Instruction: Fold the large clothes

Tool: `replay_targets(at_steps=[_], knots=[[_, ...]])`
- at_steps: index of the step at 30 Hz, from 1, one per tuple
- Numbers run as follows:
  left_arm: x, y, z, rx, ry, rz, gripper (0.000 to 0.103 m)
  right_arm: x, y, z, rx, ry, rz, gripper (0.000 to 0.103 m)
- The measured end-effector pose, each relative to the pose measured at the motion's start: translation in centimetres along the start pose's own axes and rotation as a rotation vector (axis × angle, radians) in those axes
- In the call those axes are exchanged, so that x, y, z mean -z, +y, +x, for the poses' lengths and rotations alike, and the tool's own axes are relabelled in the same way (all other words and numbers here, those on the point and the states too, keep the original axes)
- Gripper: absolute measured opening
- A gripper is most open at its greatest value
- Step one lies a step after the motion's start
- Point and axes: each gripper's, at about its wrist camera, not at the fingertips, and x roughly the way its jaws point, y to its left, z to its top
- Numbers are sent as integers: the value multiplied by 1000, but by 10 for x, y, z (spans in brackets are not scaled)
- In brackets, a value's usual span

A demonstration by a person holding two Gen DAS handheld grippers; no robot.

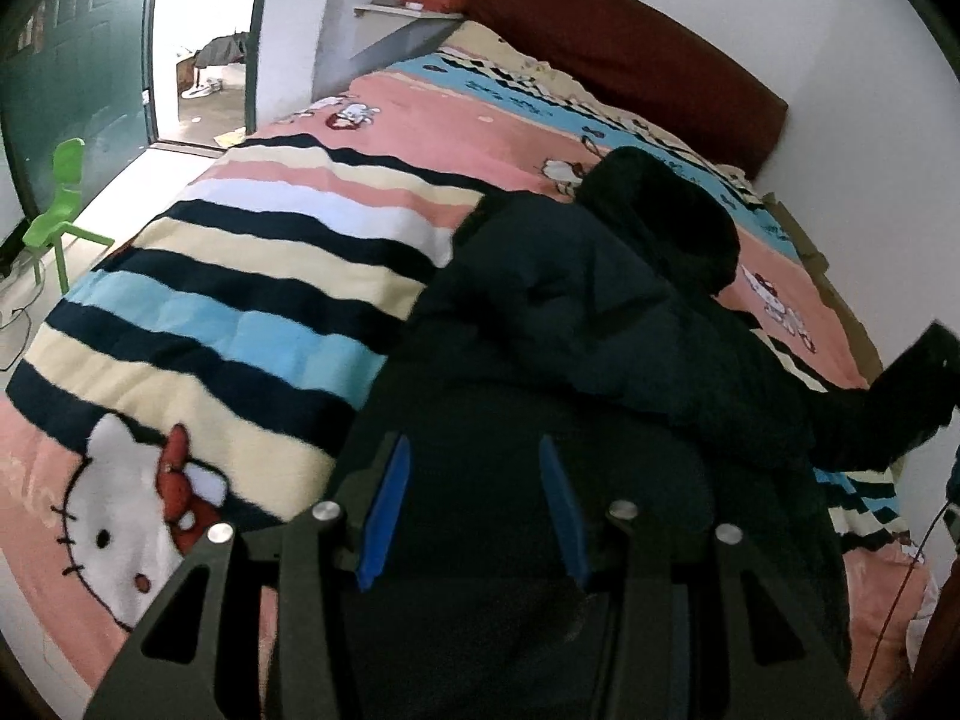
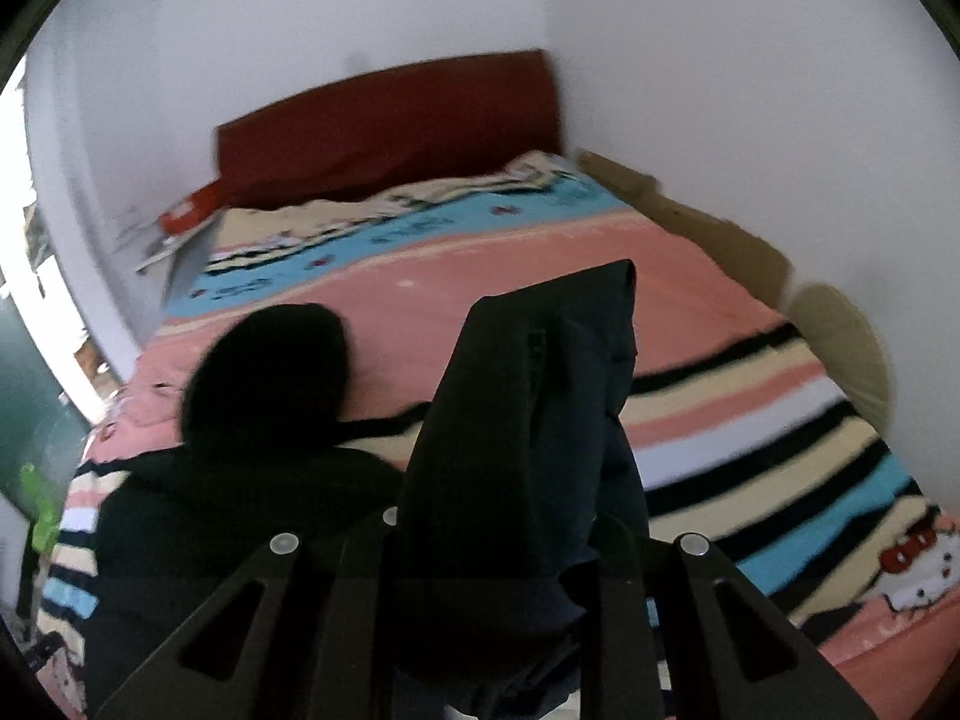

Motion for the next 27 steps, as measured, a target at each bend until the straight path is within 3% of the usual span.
replay_targets(at_steps=[8,15,19,27], knots=[[0,22,-8,-7,-12,-34,43,-2,125,-11,-173,-17,-130,18],[4,38,-8,-29,-10,-42,43,32,213,-7,-296,23,-229,18],[5,47,-6,-26,-10,-62,43,62,253,5,-320,66,-289,18],[3,59,3,-38,-3,-77,43,124,296,39,-324,178,-358,18]])
